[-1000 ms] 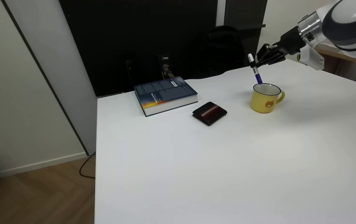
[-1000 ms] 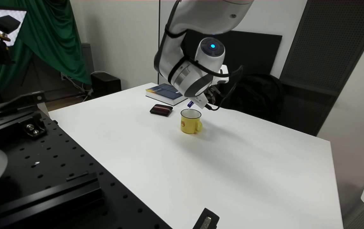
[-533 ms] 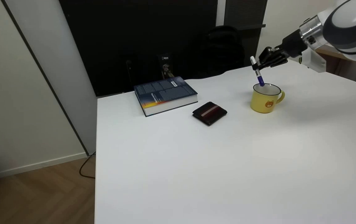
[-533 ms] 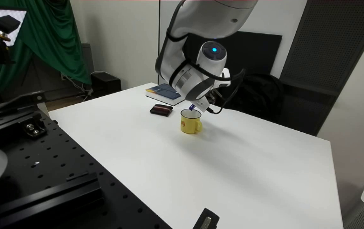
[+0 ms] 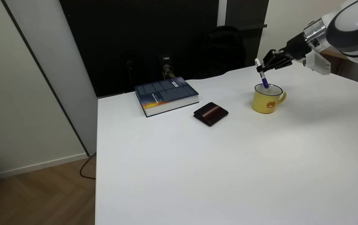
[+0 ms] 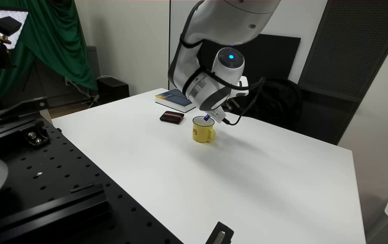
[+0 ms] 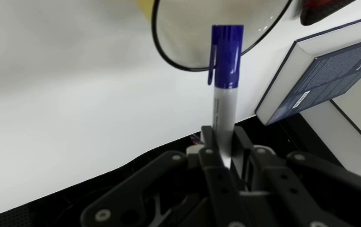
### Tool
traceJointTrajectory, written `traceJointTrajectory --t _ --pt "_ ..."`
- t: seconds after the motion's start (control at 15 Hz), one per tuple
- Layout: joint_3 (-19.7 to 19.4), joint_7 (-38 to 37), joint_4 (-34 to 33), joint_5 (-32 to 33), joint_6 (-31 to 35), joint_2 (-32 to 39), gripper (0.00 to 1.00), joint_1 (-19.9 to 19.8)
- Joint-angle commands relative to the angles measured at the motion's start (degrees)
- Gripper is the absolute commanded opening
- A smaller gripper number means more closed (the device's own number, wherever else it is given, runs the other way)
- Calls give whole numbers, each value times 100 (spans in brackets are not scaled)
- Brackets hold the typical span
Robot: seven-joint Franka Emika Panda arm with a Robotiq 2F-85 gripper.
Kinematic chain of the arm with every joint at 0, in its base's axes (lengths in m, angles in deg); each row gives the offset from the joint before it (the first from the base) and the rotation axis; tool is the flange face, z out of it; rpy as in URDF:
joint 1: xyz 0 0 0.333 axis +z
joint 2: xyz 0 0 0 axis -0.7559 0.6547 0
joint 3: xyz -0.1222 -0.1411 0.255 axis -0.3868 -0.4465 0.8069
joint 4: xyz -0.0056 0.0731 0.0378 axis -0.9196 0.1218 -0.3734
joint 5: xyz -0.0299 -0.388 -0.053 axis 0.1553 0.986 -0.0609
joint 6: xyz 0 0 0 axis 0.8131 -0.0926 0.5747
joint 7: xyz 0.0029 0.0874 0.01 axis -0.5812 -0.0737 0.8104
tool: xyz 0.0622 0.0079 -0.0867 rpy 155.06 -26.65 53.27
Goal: Put the marker in the cup
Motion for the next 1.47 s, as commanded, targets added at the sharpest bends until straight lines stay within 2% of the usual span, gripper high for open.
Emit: traceJointTrajectory --t 0.0,1.07,1.2,1.4 --pt "250 78 -332 218 0 435 4 -250" --pt "105 26 -405 143 10 688 4 3" --pt "83 14 -404 119 10 665 43 20" --pt "34 2 -405 77 30 612 63 91"
